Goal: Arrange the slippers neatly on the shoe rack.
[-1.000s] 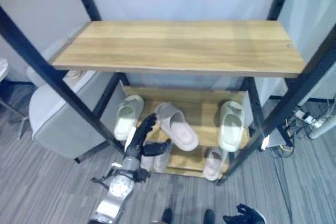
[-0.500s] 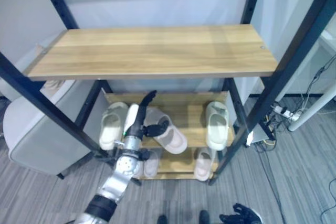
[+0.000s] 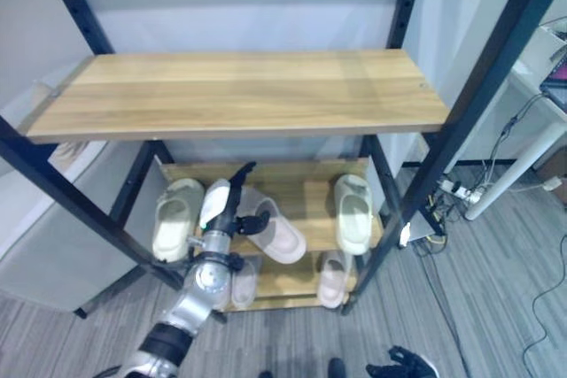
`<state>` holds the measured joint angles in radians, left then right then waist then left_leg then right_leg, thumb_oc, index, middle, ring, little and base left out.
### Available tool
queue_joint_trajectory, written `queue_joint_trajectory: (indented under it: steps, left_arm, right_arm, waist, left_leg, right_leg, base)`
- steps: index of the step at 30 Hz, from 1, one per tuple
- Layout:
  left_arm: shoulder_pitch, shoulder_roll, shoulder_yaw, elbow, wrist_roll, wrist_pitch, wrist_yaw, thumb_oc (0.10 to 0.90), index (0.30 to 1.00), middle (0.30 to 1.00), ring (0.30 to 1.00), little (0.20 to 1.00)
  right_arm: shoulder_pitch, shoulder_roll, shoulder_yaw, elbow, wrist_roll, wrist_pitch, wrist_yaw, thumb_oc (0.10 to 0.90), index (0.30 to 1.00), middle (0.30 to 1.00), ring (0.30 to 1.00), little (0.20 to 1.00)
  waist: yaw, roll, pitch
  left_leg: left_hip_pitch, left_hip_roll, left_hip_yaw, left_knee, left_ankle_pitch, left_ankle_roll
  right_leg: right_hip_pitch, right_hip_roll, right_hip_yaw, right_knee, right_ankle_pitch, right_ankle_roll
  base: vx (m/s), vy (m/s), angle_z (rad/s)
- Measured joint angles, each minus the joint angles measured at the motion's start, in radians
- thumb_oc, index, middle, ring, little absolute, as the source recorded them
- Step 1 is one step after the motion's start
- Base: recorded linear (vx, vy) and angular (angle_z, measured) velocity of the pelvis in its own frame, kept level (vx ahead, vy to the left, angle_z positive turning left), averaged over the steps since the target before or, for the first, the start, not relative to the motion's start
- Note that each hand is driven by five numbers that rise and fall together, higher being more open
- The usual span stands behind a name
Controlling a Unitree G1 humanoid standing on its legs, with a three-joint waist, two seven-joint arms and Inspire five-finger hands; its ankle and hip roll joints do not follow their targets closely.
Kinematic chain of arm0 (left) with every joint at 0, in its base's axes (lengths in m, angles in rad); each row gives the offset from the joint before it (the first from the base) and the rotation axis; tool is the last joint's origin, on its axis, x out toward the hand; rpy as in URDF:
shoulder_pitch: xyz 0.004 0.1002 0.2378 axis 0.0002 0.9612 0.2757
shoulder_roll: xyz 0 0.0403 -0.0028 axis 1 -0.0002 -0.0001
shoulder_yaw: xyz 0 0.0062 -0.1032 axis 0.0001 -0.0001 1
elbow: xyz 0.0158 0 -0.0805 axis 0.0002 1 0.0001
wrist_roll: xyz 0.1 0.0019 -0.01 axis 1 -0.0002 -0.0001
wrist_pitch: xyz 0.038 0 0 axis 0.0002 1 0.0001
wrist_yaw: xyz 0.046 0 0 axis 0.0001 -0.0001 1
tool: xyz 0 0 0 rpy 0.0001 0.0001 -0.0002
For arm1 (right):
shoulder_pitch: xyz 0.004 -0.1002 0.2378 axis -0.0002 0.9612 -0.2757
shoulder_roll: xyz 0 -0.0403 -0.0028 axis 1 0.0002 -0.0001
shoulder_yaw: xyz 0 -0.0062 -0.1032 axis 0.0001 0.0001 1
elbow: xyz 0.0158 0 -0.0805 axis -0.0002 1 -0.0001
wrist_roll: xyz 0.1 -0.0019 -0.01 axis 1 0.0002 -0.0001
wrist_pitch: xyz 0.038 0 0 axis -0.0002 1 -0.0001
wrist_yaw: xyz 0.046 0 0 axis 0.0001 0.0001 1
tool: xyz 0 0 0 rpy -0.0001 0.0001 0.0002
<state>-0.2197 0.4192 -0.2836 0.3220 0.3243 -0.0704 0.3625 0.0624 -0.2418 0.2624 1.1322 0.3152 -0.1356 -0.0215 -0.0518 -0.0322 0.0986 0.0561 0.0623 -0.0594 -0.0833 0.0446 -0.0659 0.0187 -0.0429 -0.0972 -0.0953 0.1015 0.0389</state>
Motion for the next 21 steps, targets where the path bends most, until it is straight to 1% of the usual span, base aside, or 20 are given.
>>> queue_joint_trajectory:
  steps: [5, 7, 11, 12, 13, 14, 21]
  left_arm:
    - [-0.005, 0.001, -0.002, 0.055, 0.033, 0.013, 0.0, 0.8, 0.9, 0.9, 0.9, 0.9]
    - [-0.006, 0.001, -0.004, 0.078, 0.04, 0.029, 0.0, 0.8, 0.9, 0.9, 0.9, 0.9]
    - [-0.006, 0.001, -0.006, 0.111, 0.04, 0.034, -0.001, 0.8, 0.9, 0.9, 0.9, 0.9]
    - [-0.006, 0.001, -0.006, 0.112, 0.04, 0.039, -0.002, 0.406, 0.309, 0.309, 0.309, 0.309]
    - [-0.007, 0.001, -0.006, 0.114, 0.04, 0.04, -0.002, 0.4, 0.3, 0.3, 0.3, 0.3]
    - [-0.011, 0.001, -0.006, 0.122, 0.037, 0.048, -0.007, 0.4, 0.3, 0.3, 0.3, 0.3]
    - [-0.04, 0.01, -0.005, 0.122, 0.035, 0.048, -0.013, 0.4, 0.3, 0.3, 0.3, 0.3]
  right_arm:
    - [0.008, 0.0, -0.001, -0.001, 0.0, 0.0, 0.001, 0.8, 0.9, 0.9, 0.9, 0.9]
    - [0.009, -0.001, -0.001, -0.002, 0.0, 0.0, 0.002, 0.8, 0.9, 0.9, 0.9, 0.9]
    - [0.018, -0.003, -0.001, -0.039, -0.001, 0.001, 0.003, 0.8, 0.9, 0.9, 0.9, 0.9]
    - [0.02, -0.003, -0.001, -0.038, -0.001, 0.001, 0.004, 0.8, 0.9, 0.9, 0.9, 0.9]
    - [0.02, -0.003, -0.001, -0.038, -0.001, 0.001, 0.004, 0.8, 0.9, 0.9, 0.9, 0.9]
    - [0.019, -0.003, -0.001, -0.038, -0.001, 0.001, 0.004, 0.8, 0.9, 0.9, 0.9, 0.9]
    - [0.024, -0.003, -0.002, -0.039, -0.002, 0.001, 0.006, 0.8, 0.9, 0.9, 0.9, 0.9]
  waist:
    - [-0.001, -0.003, -0.002]
    - [-0.002, -0.003, -0.002]
    - [-0.003, -0.004, -0.002]
    - [-0.003, -0.004, -0.002]
    - [-0.003, -0.005, -0.002]
    - [-0.003, -0.006, -0.002]
    - [-0.002, -0.012, -0.003]
  left_leg:
    - [0.0, -0.001, 0.004, 0.0, 0.0, 0.001]
    - [-0.001, -0.001, 0.005, 0.0, 0.0, 0.001]
    - [-0.003, -0.001, 0.007, 0.0, 0.0, 0.001]
    - [-0.003, -0.002, 0.009, 0.0, 0.0, 0.001]
    - [-0.003, -0.002, 0.01, 0.0, 0.0, 0.001]
    - [-0.002, -0.002, 0.011, 0.0, 0.0, 0.001]
    - [-0.002, -0.002, 0.014, 0.0, -0.001, 0.002]
  right_leg:
    - [-0.001, -0.001, 0.005, 0.0, 0.002, 0.0]
    - [-0.004, -0.001, 0.005, 0.0, 0.002, 0.001]
    - [-0.008, -0.001, 0.007, 0.0, 0.005, 0.001]
    - [-0.009, -0.001, 0.007, 0.0, 0.005, 0.001]
    - [-0.01, -0.001, 0.007, 0.0, 0.005, 0.001]
    - [-0.01, -0.001, 0.007, 0.0, 0.005, 0.002]
    - [-0.009, -0.001, 0.01, 0.0, 0.005, 0.002]
  base:
    - [0.01, 0.007, -0.02]
    - [0.0, 0.0, 0.0]
    - [0.0, 0.0, 0.0]
    - [0.0, 0.0, 0.0]
    - [0.03, 0.015, -0.04]
    - [0.02, 0.012, -0.03]
    - [0.0, 0.001, 0.0]
